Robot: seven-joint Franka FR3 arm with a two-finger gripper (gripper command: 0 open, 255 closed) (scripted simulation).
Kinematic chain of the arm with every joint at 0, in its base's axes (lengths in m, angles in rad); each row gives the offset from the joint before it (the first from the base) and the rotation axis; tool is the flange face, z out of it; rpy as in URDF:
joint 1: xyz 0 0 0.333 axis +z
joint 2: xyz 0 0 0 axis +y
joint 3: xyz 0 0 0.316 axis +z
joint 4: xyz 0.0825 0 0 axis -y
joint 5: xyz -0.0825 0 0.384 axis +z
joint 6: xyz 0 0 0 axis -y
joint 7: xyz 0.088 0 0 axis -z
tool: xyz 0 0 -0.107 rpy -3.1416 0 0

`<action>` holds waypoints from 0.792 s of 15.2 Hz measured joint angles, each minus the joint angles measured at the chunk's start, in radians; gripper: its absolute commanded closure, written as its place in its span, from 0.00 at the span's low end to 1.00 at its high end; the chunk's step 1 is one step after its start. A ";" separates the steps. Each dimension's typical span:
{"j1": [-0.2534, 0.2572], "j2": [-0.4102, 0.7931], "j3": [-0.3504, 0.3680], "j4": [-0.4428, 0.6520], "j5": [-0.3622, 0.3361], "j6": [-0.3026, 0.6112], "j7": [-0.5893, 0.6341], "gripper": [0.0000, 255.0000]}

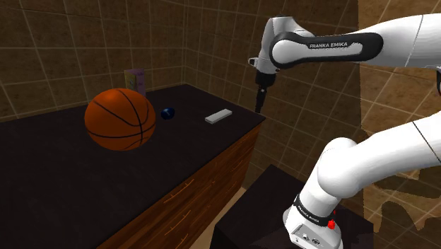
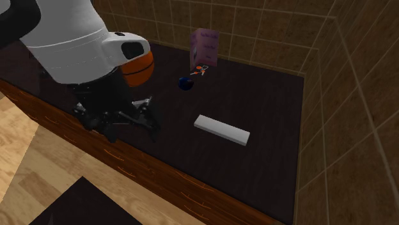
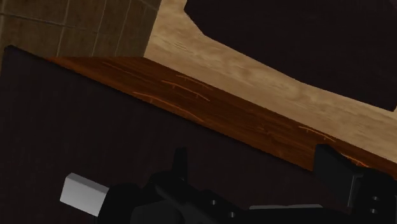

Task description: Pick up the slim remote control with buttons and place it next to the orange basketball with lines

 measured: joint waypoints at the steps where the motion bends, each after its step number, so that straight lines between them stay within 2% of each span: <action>1: 0.007 0.031 -0.024 0.006 -0.007 0.029 -0.047 0.00; 7: 0.050 0.225 -0.182 0.092 -0.021 0.164 -0.363 0.00; 12: 0.103 0.442 -0.289 0.210 0.052 0.267 -0.638 0.00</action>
